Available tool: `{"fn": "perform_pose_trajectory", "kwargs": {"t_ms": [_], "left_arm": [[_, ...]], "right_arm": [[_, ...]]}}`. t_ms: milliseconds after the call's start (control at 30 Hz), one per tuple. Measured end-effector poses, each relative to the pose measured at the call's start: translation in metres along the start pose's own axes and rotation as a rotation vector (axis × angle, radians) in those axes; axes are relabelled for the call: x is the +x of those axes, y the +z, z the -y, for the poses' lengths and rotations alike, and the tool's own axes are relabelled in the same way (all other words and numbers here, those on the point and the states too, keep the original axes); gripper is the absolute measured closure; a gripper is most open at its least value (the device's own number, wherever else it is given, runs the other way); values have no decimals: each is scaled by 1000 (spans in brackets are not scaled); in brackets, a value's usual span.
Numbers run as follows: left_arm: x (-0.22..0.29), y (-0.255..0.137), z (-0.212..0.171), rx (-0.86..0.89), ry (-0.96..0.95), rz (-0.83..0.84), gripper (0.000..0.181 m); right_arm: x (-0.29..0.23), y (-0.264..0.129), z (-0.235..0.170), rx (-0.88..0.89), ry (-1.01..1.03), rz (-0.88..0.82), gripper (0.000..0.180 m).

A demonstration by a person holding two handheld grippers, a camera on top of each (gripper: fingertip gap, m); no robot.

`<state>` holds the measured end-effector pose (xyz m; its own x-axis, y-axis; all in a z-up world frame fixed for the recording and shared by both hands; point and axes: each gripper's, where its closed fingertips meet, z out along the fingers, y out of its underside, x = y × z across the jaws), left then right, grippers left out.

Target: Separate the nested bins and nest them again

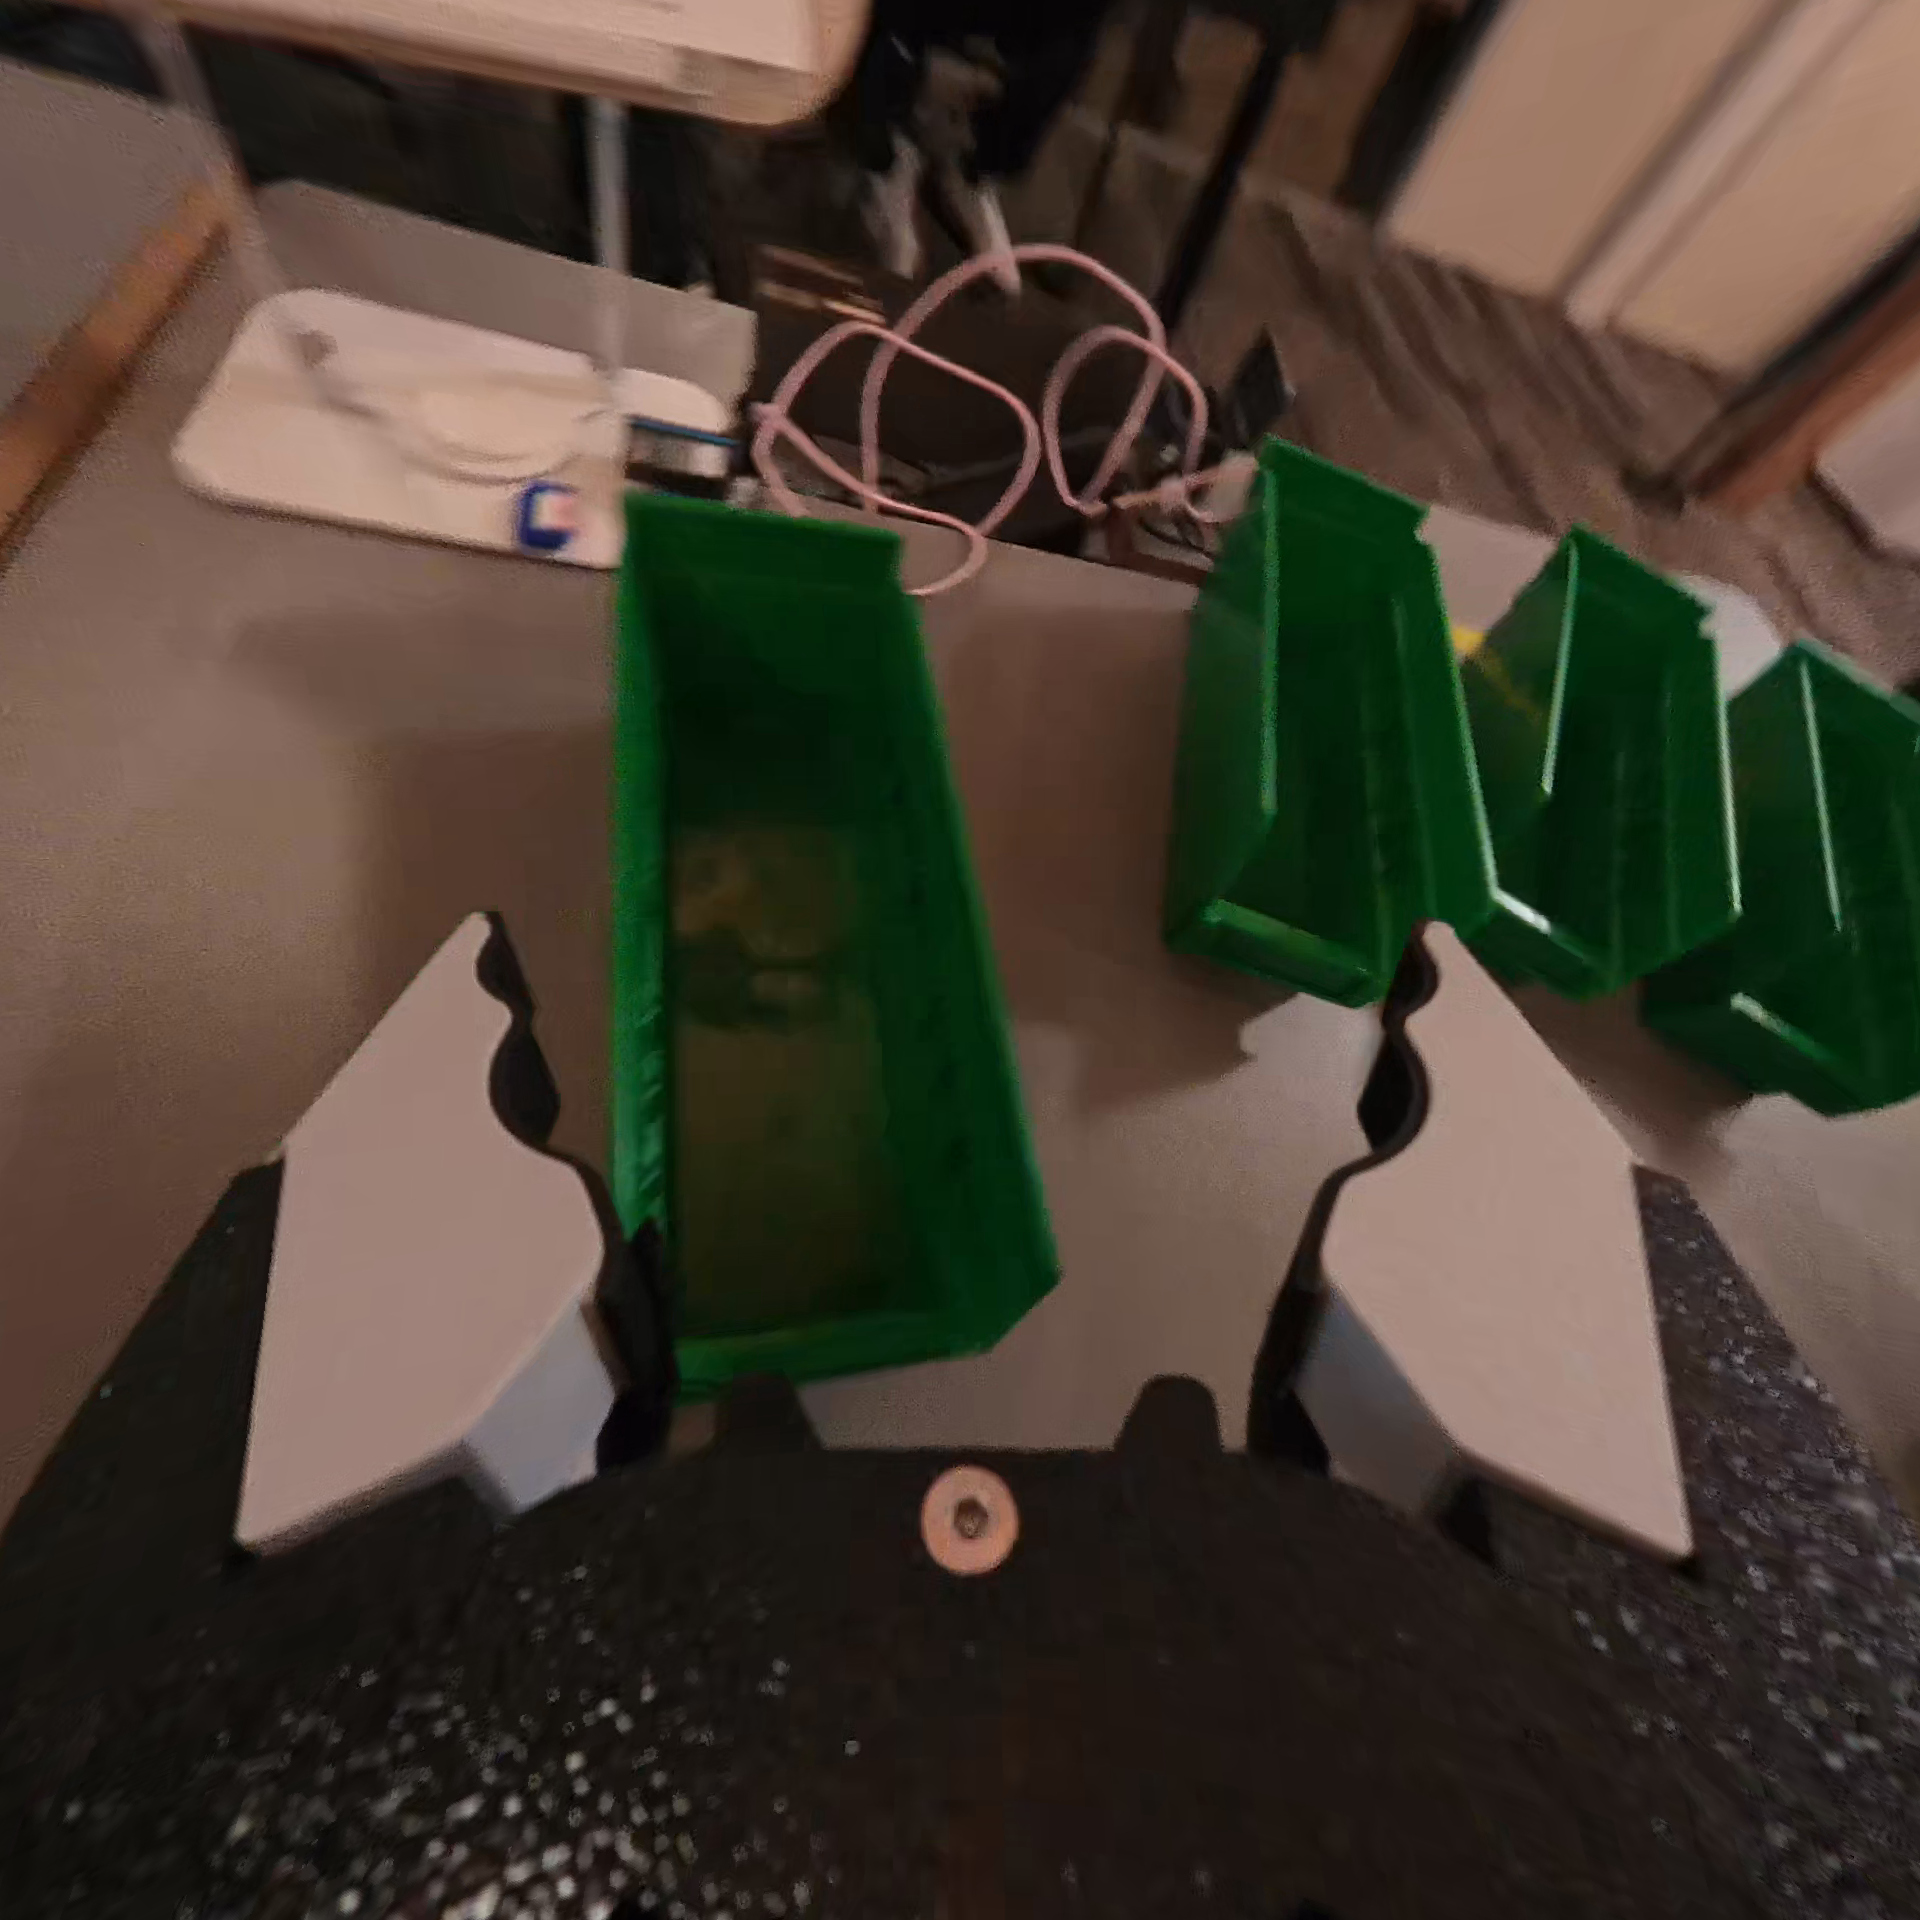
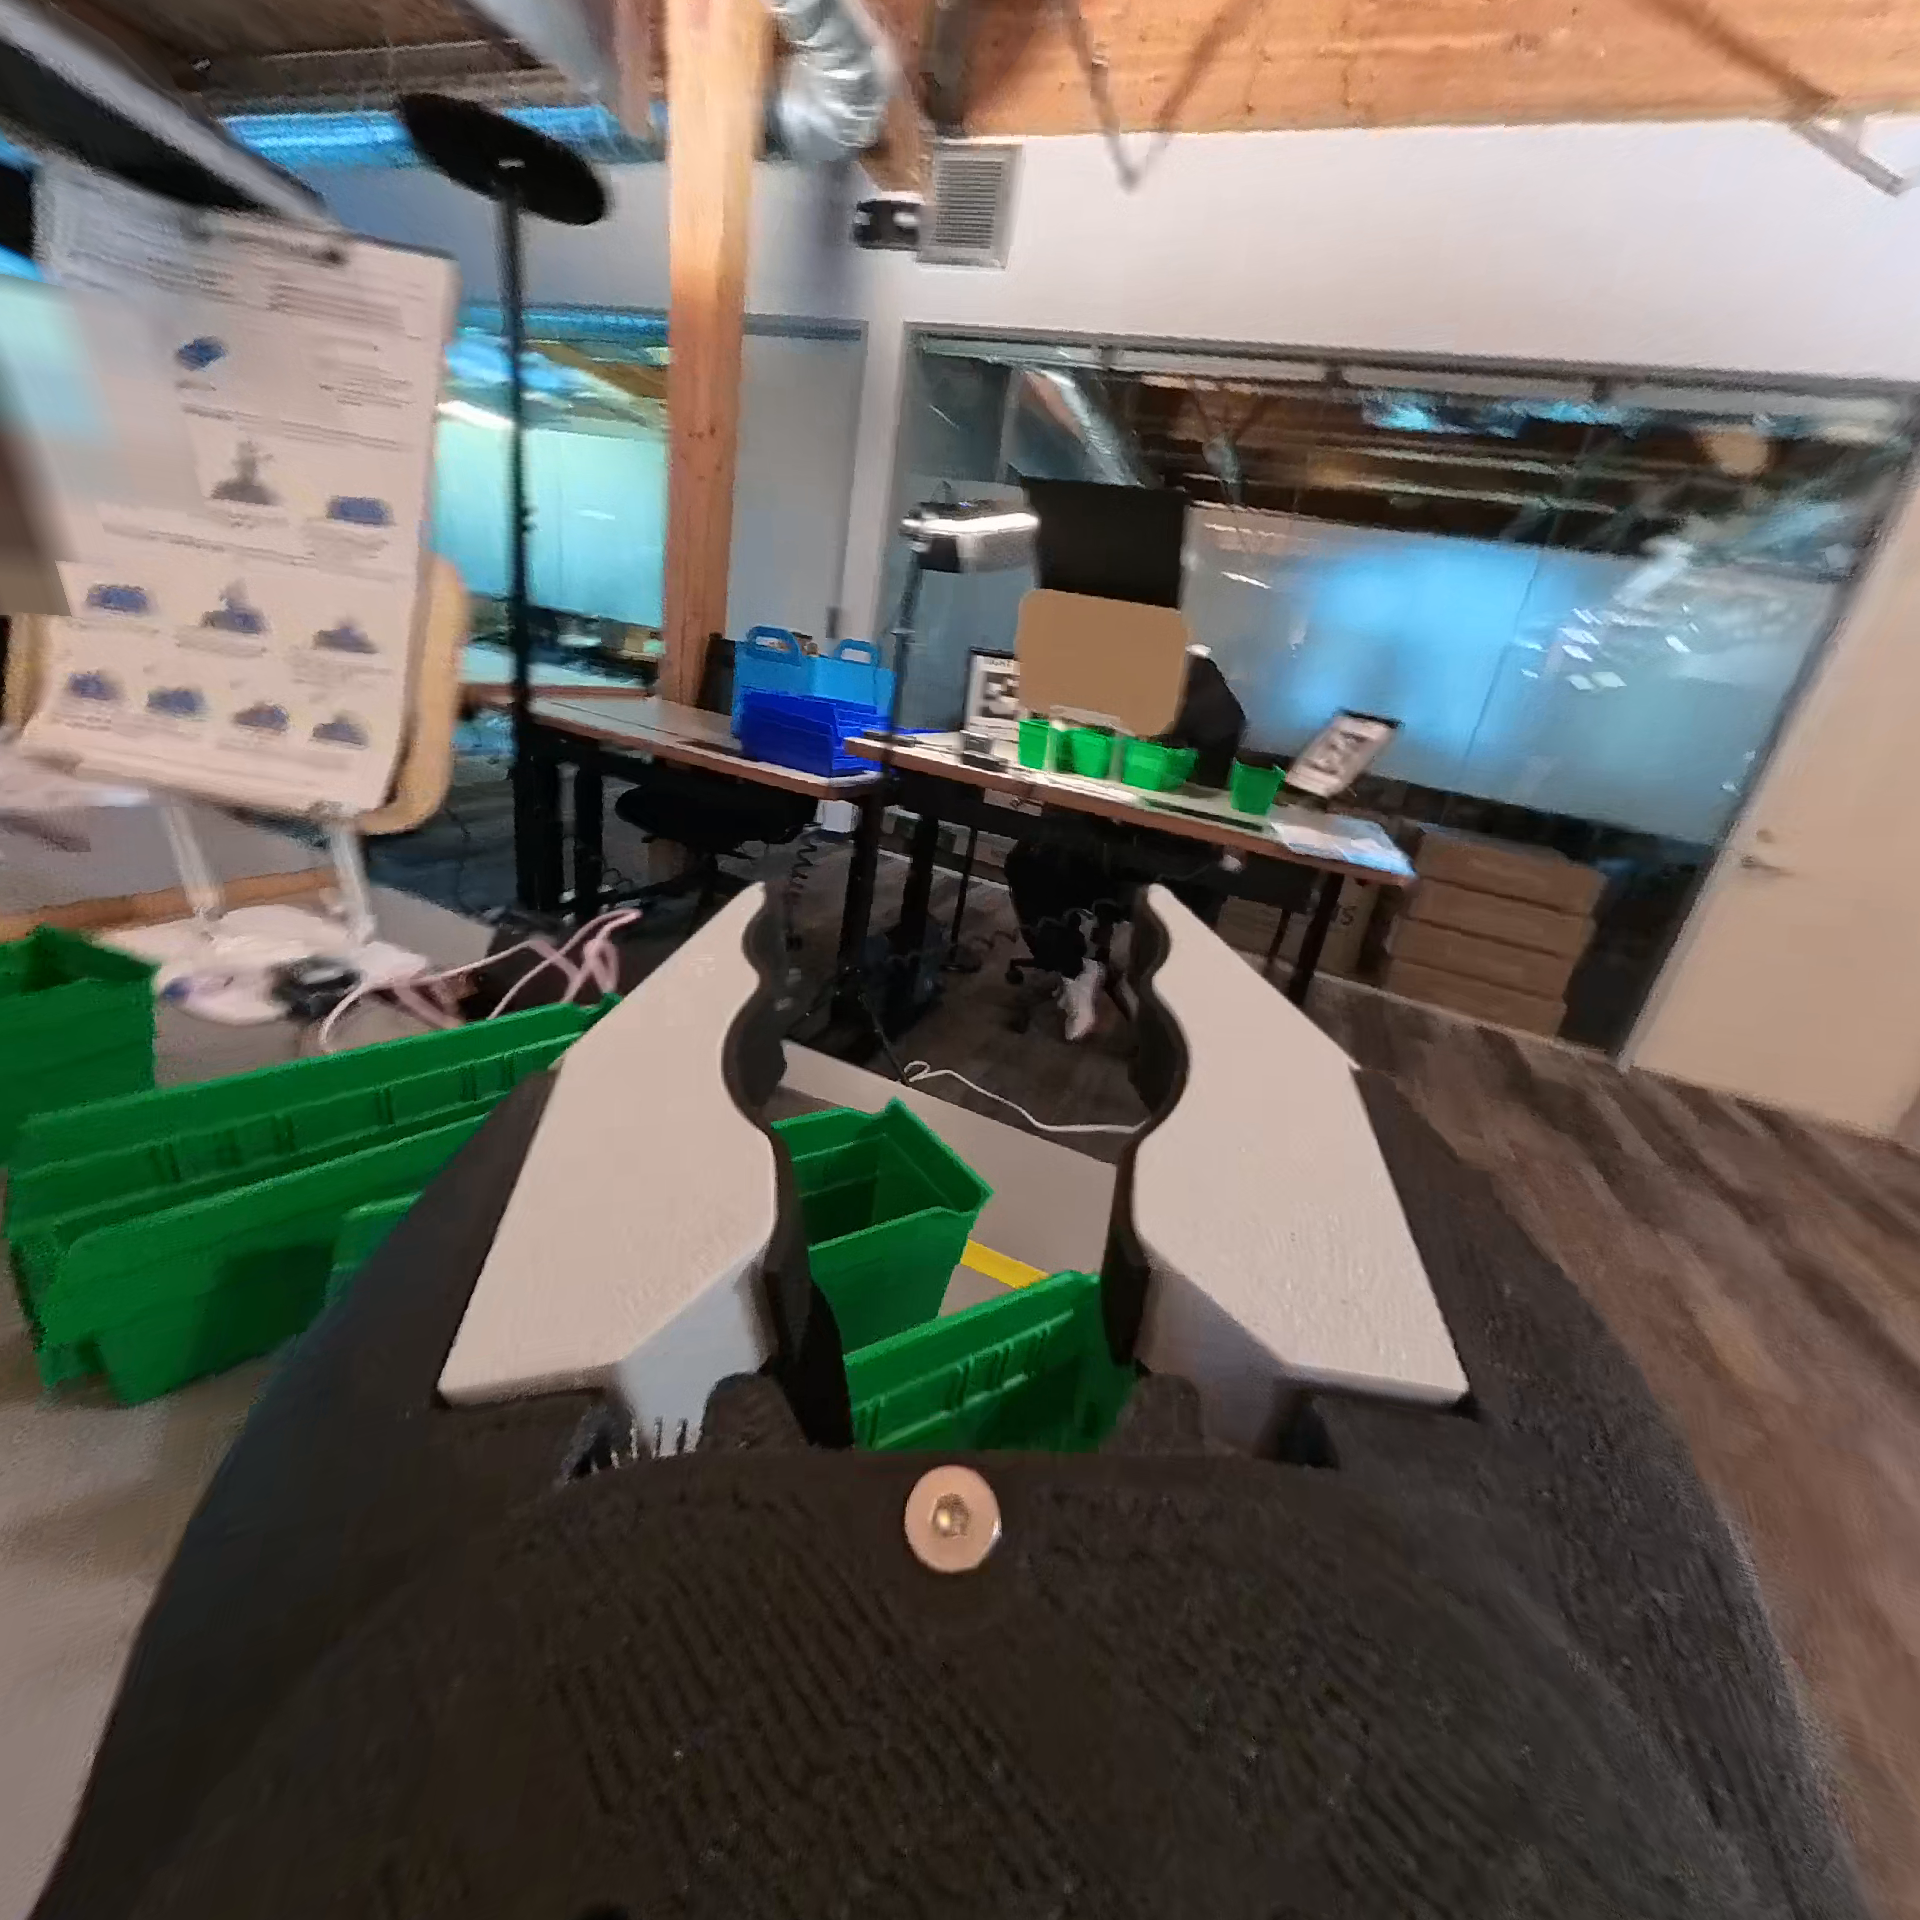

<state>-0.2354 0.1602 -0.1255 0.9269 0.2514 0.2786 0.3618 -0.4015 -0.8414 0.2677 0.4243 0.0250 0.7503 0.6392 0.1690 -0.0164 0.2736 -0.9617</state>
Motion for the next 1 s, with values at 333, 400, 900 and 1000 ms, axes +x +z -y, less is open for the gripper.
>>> {"fn": "perform_pose_trajectory", "kwargs": {"t_ms": [333,400,900,1000], "left_arm": [[-66,6,-104,-22,-330,-330,44],[-54,14,-110,-49,-359,-429,47],[-63,15,-96,108,-390,-528,50],[-83,8,-81,255,-402,-532,53]], "right_arm": [[-202,21,-27,-145,-253,559,121],[-273,29,-67,-283,-274,705,109],[-404,82,-259,-1076,-680,523,116],[-403,79,-278,-1213,-696,488,124]]}}
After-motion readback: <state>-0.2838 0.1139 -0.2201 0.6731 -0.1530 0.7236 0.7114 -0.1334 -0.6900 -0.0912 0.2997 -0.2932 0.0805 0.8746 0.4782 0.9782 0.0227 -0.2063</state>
